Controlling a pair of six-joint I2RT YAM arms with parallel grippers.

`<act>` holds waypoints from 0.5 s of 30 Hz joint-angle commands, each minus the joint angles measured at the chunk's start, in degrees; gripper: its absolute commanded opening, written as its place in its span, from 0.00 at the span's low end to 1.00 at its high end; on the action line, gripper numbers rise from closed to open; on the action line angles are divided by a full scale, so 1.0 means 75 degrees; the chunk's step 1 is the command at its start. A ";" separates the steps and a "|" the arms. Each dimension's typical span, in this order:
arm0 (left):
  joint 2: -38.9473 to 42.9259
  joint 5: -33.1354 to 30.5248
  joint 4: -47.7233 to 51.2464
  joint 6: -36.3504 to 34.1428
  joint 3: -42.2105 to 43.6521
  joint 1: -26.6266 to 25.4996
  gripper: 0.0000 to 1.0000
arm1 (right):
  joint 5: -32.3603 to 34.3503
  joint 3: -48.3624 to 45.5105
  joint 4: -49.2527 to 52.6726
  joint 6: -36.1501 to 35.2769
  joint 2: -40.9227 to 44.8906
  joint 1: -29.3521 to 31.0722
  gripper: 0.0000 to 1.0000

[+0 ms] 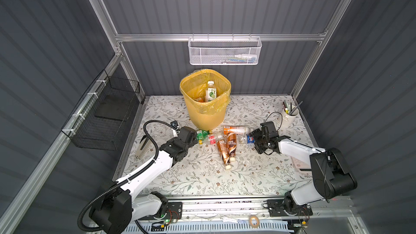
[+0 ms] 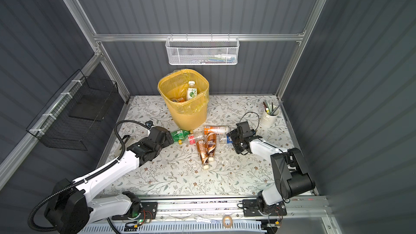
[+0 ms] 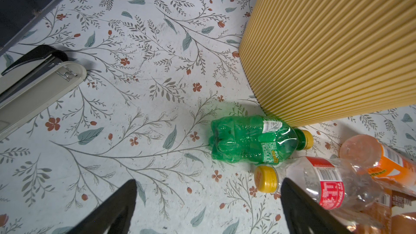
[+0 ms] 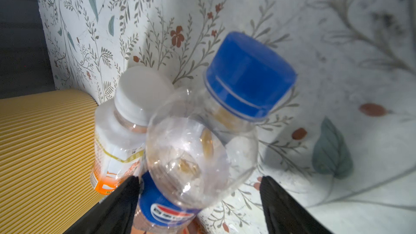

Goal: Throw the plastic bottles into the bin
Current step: 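Lower the right gripper onto the blue-cap Pepsi bottle and grasp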

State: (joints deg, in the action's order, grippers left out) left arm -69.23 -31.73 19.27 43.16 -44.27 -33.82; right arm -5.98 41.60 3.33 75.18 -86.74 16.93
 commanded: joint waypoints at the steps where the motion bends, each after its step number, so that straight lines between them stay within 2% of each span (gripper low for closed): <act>1: 0.0157 -0.0188 0.0170 0.0109 0.0114 -0.0052 0.99 | 0.0269 -0.0225 0.0234 0.0147 -0.0143 0.0028 0.85; 5: 0.0206 -0.0227 0.0214 0.0114 0.0143 -0.0049 1.00 | 0.0446 -0.0290 0.0312 0.0123 -0.0078 0.0005 0.78; 10: 0.0267 -0.0317 0.0273 0.0161 0.0182 -0.0049 0.99 | 0.0608 -0.0521 0.0353 0.0126 0.0208 -0.0156 0.77; 15: 0.0305 -0.0386 0.0276 0.0175 0.0196 -0.0049 0.99 | 0.0852 -0.0587 0.0533 -0.0214 0.0706 -0.0224 0.67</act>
State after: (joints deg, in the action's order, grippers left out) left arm -67.94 -33.08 19.97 43.40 -43.38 -33.82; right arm -2.11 37.67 5.26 75.11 -83.50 15.46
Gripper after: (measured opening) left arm 0.996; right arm 0.678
